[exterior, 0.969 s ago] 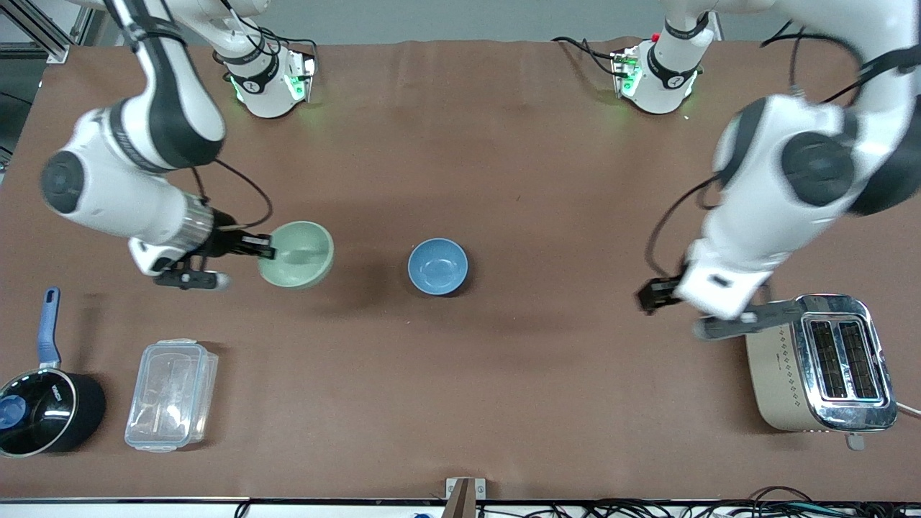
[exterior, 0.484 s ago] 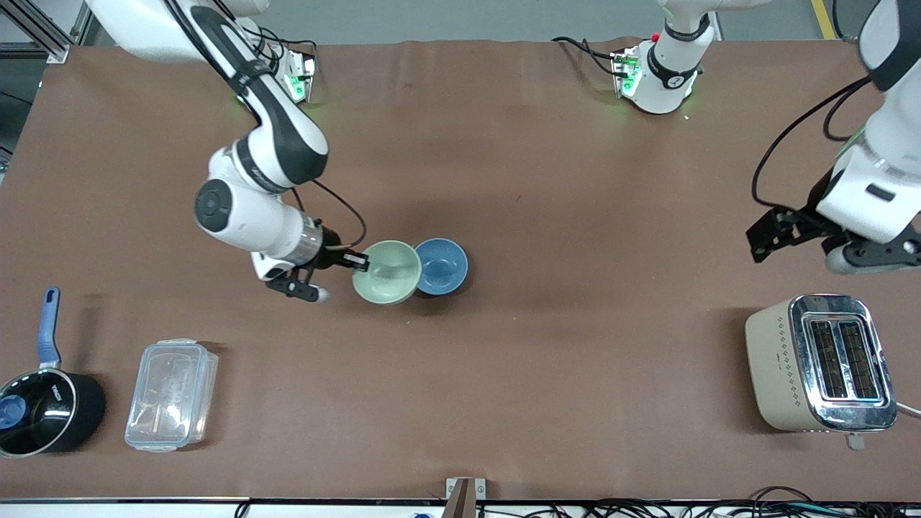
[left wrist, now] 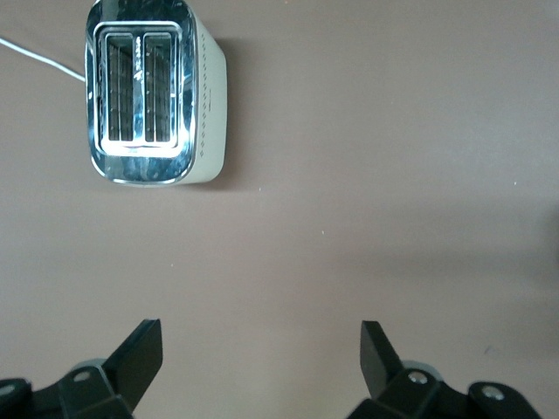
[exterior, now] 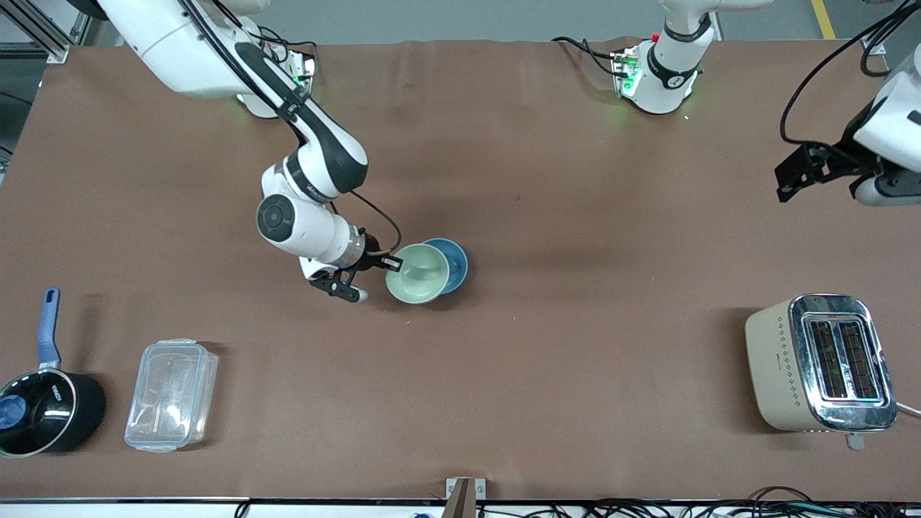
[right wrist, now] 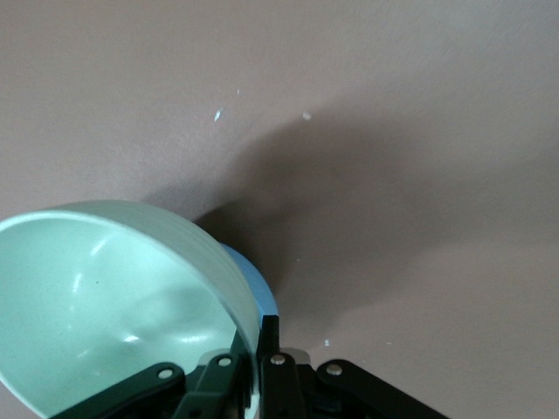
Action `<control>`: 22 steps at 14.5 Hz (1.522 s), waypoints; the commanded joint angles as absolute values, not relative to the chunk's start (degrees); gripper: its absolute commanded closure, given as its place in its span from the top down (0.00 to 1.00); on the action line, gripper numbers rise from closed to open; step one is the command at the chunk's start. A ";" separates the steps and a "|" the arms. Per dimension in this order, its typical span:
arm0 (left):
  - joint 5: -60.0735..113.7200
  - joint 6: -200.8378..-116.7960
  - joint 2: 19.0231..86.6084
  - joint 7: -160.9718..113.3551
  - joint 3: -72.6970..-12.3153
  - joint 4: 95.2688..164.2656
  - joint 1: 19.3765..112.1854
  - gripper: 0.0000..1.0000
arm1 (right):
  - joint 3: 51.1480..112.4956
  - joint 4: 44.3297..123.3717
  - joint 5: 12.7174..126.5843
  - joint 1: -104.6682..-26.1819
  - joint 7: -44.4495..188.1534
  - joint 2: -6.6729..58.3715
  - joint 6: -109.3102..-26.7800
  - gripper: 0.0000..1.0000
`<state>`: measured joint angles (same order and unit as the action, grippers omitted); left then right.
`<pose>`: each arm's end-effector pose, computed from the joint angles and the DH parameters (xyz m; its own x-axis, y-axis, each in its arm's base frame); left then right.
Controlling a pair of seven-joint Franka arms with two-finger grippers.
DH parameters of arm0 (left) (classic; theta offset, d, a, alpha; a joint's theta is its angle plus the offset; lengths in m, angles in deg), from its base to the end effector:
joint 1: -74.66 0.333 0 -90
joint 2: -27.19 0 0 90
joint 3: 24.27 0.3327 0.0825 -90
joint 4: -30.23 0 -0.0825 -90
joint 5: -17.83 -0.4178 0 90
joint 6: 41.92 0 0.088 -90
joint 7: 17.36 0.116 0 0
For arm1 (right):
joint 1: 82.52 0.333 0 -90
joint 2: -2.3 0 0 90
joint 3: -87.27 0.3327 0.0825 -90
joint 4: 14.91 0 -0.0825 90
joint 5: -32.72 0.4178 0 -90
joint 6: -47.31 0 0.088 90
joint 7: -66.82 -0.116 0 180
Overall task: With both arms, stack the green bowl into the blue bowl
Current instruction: 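Lower the green bowl into the blue bowl with the right gripper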
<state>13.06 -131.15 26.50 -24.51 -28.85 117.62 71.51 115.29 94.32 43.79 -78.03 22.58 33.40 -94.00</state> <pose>0.5798 -0.0692 0.6615 0.9985 -0.0093 0.0543 -0.0050 -0.9970 -0.0778 0.5727 0.3474 0.2309 0.8992 -0.3671 -0.2382 -0.4252 -0.8617 -0.2768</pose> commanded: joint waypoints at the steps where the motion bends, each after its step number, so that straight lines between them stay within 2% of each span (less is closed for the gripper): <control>1: 14.05 -131.21 23.86 -23.86 -28.31 120.58 71.31 1.00 | 116.45 94.08 42.56 -77.78 17.96 34.20 -94.63 0.01; 6: 14.05 -131.30 23.59 -23.77 -28.31 120.32 71.49 1.00 | 118.91 94.78 42.65 -77.86 14.53 34.29 -94.02 0.01; 22: 14.05 -130.51 23.42 -23.87 -29.28 120.41 71.14 1.00 | 118.74 95.75 41.42 -77.87 14.61 34.64 -94.28 0.07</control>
